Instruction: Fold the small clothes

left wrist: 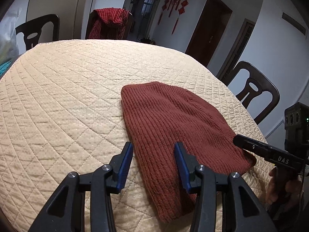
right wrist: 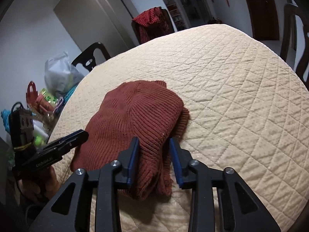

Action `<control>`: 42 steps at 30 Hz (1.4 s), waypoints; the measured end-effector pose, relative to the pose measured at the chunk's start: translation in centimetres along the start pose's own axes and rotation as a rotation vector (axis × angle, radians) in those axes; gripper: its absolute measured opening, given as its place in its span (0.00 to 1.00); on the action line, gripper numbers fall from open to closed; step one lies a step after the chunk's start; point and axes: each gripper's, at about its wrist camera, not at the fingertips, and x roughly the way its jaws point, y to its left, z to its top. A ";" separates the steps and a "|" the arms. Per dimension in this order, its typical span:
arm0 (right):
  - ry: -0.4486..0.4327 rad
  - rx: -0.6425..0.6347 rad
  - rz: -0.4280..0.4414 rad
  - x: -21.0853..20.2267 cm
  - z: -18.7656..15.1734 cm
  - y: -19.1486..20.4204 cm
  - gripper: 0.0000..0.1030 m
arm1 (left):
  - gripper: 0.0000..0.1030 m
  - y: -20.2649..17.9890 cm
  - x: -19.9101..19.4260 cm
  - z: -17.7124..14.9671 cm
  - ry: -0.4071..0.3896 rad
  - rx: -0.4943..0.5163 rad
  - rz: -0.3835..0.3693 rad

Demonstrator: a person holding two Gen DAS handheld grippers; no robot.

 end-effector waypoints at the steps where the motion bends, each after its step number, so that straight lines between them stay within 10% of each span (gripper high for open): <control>1: 0.008 -0.017 -0.021 0.2 -0.1 -0.1 0.33 | 0.47 0.0 0.2 0.0 0.004 -0.004 -0.004; 6: 0.018 0.062 -0.009 1.0 0.2 -2.2 0.50 | 0.49 0.1 0.5 -0.1 0.010 -0.014 -0.011; 16: 0.032 0.126 0.110 2.2 1.4 -3.8 0.50 | 0.53 0.7 1.4 0.1 0.033 -0.050 -0.057; 33: 0.098 0.189 0.220 2.4 0.9 -4.1 0.29 | 0.55 1.3 2.6 0.3 0.084 -0.117 -0.133; 42: 0.051 0.162 0.224 0.6 1.1 -2.4 0.19 | 0.34 -0.3 1.0 0.7 0.034 -0.037 -0.077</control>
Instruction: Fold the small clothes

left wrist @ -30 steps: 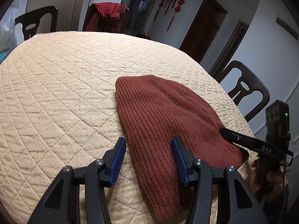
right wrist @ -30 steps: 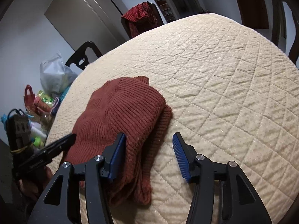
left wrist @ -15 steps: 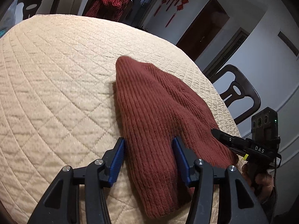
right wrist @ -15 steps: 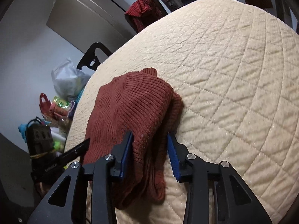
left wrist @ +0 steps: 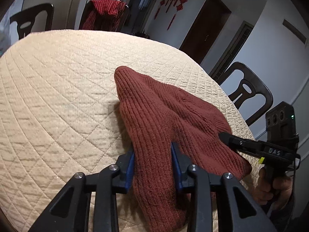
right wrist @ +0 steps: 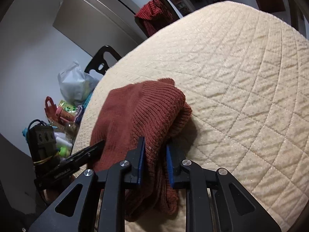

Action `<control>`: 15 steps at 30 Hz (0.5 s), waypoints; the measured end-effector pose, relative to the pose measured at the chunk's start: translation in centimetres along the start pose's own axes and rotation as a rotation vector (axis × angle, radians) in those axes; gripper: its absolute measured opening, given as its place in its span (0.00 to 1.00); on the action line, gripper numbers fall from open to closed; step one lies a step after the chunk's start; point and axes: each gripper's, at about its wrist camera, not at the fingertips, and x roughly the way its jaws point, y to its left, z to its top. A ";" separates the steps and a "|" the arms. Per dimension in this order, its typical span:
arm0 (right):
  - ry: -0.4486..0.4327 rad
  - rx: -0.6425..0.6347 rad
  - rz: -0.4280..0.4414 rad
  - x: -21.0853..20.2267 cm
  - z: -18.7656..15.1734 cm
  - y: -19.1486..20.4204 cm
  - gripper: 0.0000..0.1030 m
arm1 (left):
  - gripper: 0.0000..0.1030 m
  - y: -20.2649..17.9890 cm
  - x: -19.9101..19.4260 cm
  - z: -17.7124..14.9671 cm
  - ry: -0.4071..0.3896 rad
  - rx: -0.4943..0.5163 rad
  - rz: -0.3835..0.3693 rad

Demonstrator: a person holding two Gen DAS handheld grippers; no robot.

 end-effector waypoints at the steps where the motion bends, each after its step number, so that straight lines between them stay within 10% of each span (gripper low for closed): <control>1: -0.010 -0.015 0.007 -0.4 0.0 0.6 0.19 | 0.33 -0.2 -0.2 0.1 -0.007 0.006 0.001; 15: -0.066 -0.123 0.024 -1.6 0.6 5.3 0.19 | 0.33 -0.8 -5.0 1.4 -0.124 0.089 0.035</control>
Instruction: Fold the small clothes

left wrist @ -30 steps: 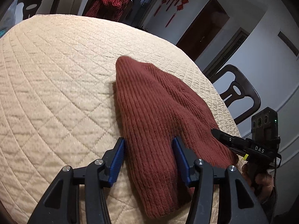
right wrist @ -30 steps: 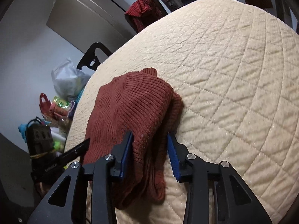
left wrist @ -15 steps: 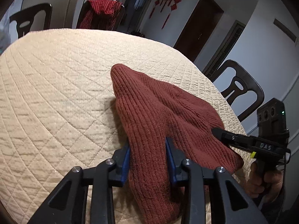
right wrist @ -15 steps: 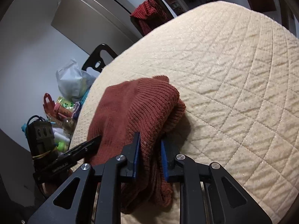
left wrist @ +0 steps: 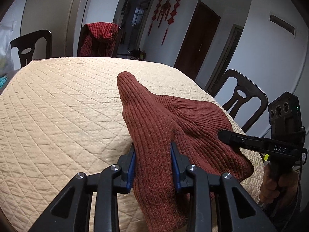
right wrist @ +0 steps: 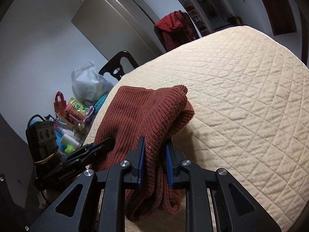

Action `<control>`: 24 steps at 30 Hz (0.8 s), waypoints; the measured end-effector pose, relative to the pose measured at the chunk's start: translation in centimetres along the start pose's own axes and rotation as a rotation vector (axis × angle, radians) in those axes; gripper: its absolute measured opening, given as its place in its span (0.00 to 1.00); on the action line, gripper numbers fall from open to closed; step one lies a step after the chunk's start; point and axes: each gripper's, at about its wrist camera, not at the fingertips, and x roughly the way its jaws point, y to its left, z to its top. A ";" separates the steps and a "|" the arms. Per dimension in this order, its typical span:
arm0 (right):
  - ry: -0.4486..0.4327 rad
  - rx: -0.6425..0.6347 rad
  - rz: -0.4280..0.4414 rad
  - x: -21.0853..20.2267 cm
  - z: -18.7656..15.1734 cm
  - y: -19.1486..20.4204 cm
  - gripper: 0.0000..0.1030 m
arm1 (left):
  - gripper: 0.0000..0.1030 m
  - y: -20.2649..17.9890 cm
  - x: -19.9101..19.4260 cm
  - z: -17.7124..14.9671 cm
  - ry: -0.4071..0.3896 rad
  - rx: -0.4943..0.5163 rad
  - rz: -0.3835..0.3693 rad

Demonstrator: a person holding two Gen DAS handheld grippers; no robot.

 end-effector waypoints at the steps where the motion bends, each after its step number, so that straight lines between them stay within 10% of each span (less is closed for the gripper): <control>1: 0.002 -0.006 0.002 0.3 0.1 0.3 0.19 | 0.33 0.3 -0.2 0.0 -0.002 -0.001 0.004; 24: 0.119 -0.125 0.104 10.9 2.4 8.8 0.19 | 0.33 10.0 -3.0 0.5 -0.038 -0.064 0.168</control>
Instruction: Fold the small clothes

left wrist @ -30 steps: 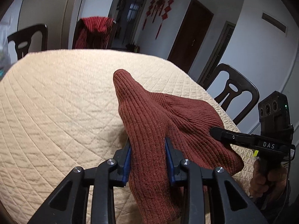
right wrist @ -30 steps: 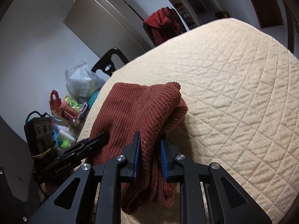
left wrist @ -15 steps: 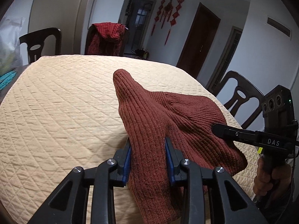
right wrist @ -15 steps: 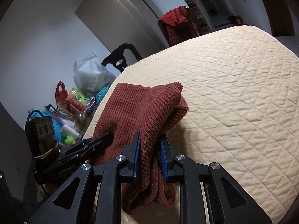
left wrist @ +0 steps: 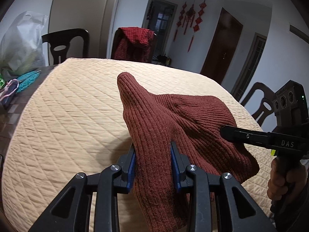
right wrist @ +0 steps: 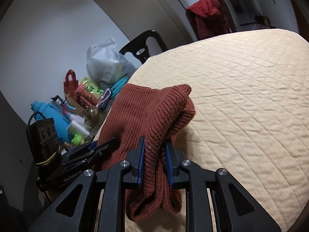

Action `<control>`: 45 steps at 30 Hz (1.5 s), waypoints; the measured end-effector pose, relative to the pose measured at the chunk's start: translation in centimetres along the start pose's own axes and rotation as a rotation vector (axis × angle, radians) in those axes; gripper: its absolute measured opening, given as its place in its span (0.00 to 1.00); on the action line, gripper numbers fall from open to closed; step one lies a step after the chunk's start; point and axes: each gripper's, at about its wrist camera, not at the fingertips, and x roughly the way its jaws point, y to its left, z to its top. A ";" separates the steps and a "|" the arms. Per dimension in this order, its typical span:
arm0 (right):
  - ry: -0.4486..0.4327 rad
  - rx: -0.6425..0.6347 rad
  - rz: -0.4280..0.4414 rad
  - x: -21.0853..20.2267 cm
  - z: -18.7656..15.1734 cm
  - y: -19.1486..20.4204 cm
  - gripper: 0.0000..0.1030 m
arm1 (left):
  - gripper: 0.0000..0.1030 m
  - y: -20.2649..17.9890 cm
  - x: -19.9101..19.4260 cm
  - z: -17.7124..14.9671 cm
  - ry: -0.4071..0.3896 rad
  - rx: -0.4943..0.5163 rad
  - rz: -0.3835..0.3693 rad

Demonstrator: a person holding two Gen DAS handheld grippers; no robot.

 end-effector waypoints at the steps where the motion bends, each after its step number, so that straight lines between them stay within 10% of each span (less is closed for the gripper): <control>1: 0.007 -0.002 0.003 0.5 0.2 0.2 0.19 | 0.33 0.5 0.0 0.1 0.000 -0.002 0.005; 29: 0.155 0.091 0.010 10.3 3.1 -2.3 0.22 | 0.41 11.1 2.8 0.2 0.082 -0.140 0.071; 37: 0.063 -0.032 -0.082 8.0 5.0 0.1 0.23 | 0.40 9.9 0.3 1.3 0.014 -0.092 0.184; 45: 0.150 -0.075 -0.190 12.4 5.5 -1.1 0.22 | 0.39 8.5 4.5 3.0 0.077 -0.010 0.166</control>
